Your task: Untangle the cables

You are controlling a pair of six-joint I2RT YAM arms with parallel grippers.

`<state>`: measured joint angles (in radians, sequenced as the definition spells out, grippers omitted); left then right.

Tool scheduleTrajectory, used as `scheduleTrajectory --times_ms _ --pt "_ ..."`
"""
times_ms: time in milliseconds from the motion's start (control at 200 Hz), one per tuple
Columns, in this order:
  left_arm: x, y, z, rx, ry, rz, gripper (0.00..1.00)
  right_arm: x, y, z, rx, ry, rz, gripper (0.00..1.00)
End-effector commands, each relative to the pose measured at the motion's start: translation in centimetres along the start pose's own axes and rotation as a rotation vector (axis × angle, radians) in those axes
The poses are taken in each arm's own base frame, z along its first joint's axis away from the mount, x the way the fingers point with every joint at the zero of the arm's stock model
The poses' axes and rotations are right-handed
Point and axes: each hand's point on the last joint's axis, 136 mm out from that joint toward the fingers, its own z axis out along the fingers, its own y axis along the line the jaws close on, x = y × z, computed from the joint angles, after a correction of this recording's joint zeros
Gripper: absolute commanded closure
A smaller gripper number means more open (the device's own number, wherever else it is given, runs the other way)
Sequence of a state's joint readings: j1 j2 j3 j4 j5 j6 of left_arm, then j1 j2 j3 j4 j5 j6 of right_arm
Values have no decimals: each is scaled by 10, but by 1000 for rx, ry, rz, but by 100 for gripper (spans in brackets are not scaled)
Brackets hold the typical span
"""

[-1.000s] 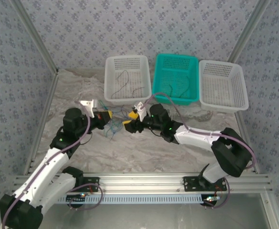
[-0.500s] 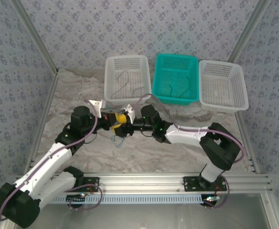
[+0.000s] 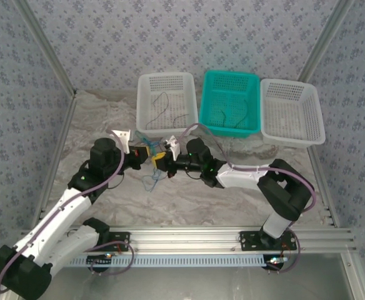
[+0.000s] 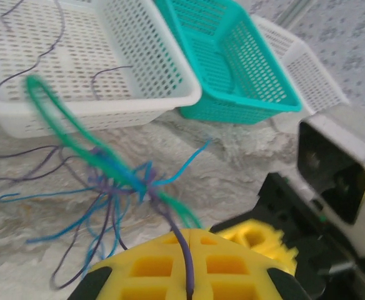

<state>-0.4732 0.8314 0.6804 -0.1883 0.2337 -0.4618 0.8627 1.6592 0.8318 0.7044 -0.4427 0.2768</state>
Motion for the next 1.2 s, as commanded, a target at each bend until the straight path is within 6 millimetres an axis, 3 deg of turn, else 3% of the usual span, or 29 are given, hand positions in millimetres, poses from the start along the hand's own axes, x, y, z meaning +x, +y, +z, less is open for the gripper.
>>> scheduleTrajectory --times_ms 0,120,235,360,445,770,1014,1194 --pt "-20 1 -16 -51 -60 44 100 6 -15 -14 72 18 1 100" --pt "-25 9 -24 -101 -92 29 100 12 -32 -25 161 23 20 100" --pt "-36 16 -39 -141 -155 -4 100 28 -64 -43 333 43 83 100" --pt "-52 23 -59 -165 -229 -52 100 51 -114 -86 628 31 238 100" --pt "-61 27 -69 -180 -262 -67 100 71 -135 -117 778 37 325 100" --pt "-86 42 -81 -241 -317 -92 100 111 -150 -197 1134 48 453 100" --pt "-118 55 -98 -274 -394 -145 100 155 -145 -280 1443 77 536 100" --pt "-131 68 -108 -281 -460 -205 100 159 -144 -290 1450 92 544 100"
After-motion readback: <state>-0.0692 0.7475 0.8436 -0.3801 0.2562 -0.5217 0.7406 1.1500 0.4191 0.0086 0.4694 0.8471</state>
